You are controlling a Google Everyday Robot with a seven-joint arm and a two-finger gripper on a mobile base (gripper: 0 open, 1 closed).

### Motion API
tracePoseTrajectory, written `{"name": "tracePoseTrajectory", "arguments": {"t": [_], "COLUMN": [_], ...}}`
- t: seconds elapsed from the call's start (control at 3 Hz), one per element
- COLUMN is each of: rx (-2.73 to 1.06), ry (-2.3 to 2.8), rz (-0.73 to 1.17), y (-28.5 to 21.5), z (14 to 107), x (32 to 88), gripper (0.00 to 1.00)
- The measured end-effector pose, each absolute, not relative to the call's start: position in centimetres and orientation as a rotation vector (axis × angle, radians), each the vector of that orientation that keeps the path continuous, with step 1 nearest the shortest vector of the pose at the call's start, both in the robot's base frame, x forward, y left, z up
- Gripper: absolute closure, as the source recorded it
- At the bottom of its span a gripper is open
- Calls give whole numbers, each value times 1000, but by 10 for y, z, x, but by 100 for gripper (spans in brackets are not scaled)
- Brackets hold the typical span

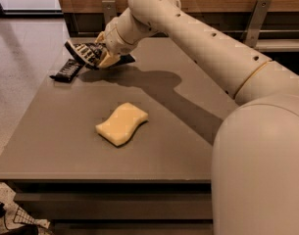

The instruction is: Move blue chip bag near rxbar chocolate

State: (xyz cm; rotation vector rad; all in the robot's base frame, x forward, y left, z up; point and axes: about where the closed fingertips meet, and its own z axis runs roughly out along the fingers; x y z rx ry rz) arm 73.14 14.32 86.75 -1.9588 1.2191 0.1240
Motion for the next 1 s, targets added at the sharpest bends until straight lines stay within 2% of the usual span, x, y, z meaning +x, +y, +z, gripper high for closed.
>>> {"name": "tracePoseTrajectory", "arguments": {"t": [0.33, 0.67, 1.0], "rx": [-1962, -1966, -1966], "ry": [1218, 1217, 1217], "rz": [129, 133, 133], "y": [145, 147, 147], "z": [865, 863, 863], "x": [731, 730, 730], "gripper": [12, 0, 0]}}
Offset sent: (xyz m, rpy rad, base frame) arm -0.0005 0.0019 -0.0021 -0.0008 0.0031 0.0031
